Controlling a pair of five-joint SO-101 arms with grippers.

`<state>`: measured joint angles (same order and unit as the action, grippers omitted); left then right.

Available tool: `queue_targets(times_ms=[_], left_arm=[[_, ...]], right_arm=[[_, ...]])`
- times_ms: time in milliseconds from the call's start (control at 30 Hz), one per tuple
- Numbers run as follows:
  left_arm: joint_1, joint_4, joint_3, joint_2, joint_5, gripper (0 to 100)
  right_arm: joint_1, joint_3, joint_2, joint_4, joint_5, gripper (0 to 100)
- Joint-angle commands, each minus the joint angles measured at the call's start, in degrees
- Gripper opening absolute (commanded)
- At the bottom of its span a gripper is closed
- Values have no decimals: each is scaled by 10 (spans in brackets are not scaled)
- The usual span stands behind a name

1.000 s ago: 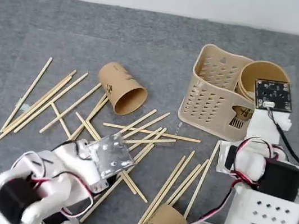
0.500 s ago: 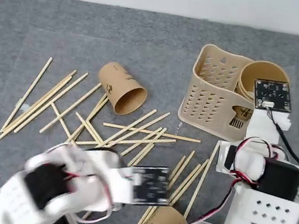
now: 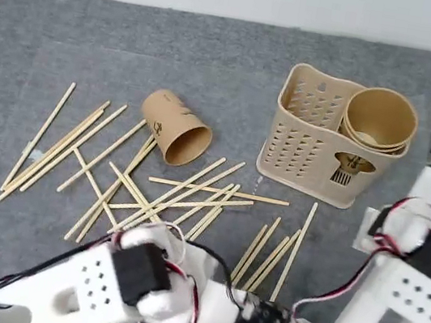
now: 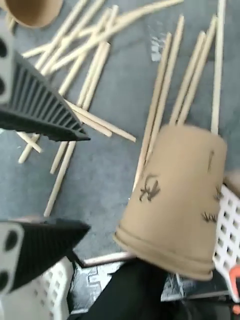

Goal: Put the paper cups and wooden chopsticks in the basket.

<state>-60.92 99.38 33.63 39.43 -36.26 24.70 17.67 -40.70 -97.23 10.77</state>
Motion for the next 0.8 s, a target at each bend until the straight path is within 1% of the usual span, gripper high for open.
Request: queue_targets(times_ms=[0,167,333,467,567,767], left_arm=[[-40,2,16,-26,-2,261],[-49,-45,54,-49,45,262],[-50,-57,70,-29,46,263],[-51,-59,81,-2,46,264],[-52,-59,89,8,46,265],[-52,-83,122,10,47,265]], right_arm=[[44,-7,9,26,8,162],[116,-7,9,64,4,162],[191,-4,15,98,5,159],[240,-8,8,100,3,158],[260,-9,10,100,-7,158],[269,-4,15,98,-82,160]])
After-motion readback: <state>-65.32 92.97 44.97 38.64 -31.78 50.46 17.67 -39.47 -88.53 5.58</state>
